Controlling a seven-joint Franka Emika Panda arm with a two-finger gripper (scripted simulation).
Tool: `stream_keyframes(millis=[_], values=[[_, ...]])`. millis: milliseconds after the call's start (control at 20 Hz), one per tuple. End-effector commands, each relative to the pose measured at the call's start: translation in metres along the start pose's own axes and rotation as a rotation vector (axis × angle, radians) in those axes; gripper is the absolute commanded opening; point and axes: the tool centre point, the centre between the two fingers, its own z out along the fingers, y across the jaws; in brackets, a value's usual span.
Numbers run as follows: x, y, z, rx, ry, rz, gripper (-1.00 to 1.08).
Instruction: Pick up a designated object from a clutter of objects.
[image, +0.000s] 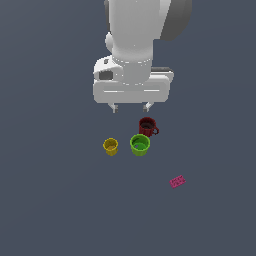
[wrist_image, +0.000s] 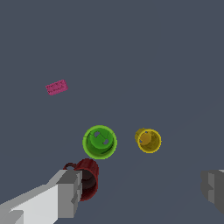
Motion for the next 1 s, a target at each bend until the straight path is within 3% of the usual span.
stream_keyframes(millis=[0, 450, 950], values=[[0.000, 0.000, 0.000, 0.000, 0.000, 0.000, 1.00], [-0.001, -0.017, 0.007, -0.010, -0.033, -0.016, 1.00], [0.001, -0.008, 0.025, -0.005, -0.031, -0.050, 1.00]])
